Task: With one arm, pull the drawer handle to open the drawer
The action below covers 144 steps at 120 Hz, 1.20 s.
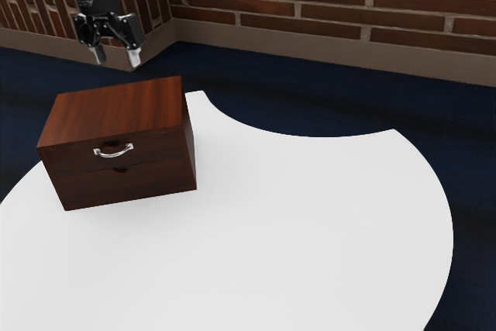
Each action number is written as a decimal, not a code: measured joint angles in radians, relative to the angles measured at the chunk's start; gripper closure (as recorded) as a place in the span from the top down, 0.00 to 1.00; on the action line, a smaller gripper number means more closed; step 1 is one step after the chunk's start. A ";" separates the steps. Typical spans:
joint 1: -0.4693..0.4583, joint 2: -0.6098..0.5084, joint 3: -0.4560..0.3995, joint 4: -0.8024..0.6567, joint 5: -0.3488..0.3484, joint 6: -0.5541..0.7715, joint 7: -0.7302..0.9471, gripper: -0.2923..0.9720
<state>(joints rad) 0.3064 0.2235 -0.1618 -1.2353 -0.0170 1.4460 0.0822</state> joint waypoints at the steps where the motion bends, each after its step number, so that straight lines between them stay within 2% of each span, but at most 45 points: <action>1: 0.000 0.000 0.000 0.000 0.000 0.000 0.000 0.77; 54: 0.000 -0.003 -0.001 0.008 0.000 -0.002 0.008 0.77; 62: 0.000 -0.061 -0.006 0.076 -0.001 -0.021 0.006 0.77; 78: -0.092 -0.103 -0.021 0.107 0.002 -0.043 -0.001 0.77; 96: -0.068 -0.062 -0.013 0.028 0.047 -0.004 -0.004 0.77; 107: -0.038 0.006 -0.011 -0.011 0.079 0.038 -0.005 0.77; 128: -0.022 0.086 -0.010 -0.069 0.104 0.138 -0.006 0.77; 144: -0.058 0.083 -0.018 -0.082 0.106 0.177 0.136 0.77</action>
<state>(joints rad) 0.2484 0.3061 -0.1796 -1.3169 0.0885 1.6228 0.2179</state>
